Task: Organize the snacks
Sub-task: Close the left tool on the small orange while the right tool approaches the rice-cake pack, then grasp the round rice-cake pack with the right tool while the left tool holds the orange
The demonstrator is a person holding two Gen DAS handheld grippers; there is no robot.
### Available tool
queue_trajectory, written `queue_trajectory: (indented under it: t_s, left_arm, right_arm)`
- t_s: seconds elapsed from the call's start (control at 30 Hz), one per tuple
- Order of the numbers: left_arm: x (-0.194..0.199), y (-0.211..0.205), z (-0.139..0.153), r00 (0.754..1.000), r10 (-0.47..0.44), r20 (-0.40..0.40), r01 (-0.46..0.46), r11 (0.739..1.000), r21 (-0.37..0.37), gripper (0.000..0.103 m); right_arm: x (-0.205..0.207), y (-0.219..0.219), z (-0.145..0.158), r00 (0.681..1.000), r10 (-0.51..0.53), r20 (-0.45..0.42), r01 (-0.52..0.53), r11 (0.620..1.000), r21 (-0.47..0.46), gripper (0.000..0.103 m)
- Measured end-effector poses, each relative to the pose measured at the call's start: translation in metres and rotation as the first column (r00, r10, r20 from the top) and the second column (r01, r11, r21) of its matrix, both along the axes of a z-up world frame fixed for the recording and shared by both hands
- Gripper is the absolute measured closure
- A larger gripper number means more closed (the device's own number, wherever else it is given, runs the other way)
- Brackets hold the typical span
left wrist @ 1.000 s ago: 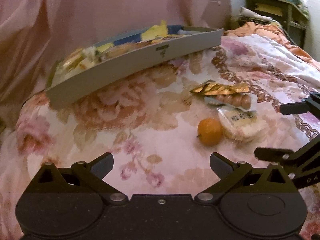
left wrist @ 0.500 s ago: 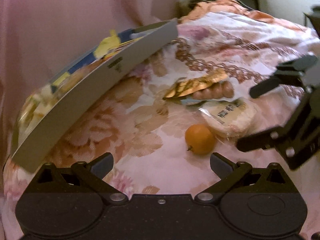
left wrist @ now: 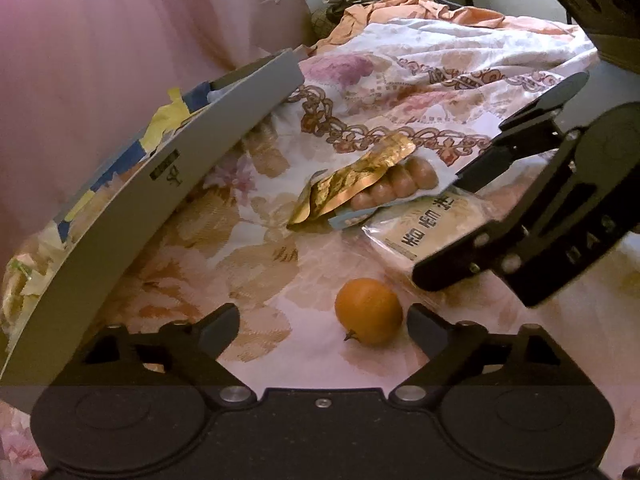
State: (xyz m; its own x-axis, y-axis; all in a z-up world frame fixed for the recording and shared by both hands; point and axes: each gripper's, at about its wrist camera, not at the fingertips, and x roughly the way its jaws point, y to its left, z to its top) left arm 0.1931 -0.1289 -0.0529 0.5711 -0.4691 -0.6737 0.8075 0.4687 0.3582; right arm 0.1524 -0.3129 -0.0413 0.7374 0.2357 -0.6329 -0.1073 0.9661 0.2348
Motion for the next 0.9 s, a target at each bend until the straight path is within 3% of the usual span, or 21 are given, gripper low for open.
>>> queue_trajectory:
  t_s: [0.17, 0.27, 0.43, 0.57, 0.7, 0.9]
  left_arm:
    - [-0.002, -0.005, 0.002, 0.998, -0.027, -0.051, 0.026, 0.999, -0.035, 0.030]
    - [0.000, -0.006, 0.002, 0.993, -0.015, -0.120, 0.007, 0.998, -0.066, 0.048]
    - [0.007, 0.000, -0.001, 0.975, 0.075, -0.210, -0.106, 0.984, -0.141, 0.066]
    - [0.008, 0.009, -0.003, 0.953, 0.156, -0.259, -0.209, 0.958, -0.194, 0.067]
    - [0.000, 0.019, -0.004, 0.916, 0.279, -0.288, -0.345, 0.914, -0.212, 0.068]
    - [-0.019, 0.047, -0.001, 0.809, 0.470, -0.353, -0.564, 0.789, -0.242, 0.068]
  right_arm:
    - [0.001, -0.007, 0.005, 0.999, -0.027, -0.033, 0.027, 1.000, 0.006, 0.025]
    - [0.002, -0.010, 0.005, 0.998, -0.042, -0.044, 0.043, 0.999, 0.021, 0.025]
    - [0.001, -0.012, 0.004, 0.997, -0.052, -0.052, 0.054, 0.998, 0.041, 0.025]
    - [0.001, -0.011, 0.004, 0.997, -0.052, -0.049, 0.054, 0.998, 0.041, 0.026]
    - [-0.001, -0.009, 0.003, 0.998, -0.050, -0.044, 0.051, 0.998, 0.034, 0.026]
    - [-0.004, -0.005, 0.002, 0.998, -0.028, -0.047, 0.030, 0.999, 0.030, 0.027]
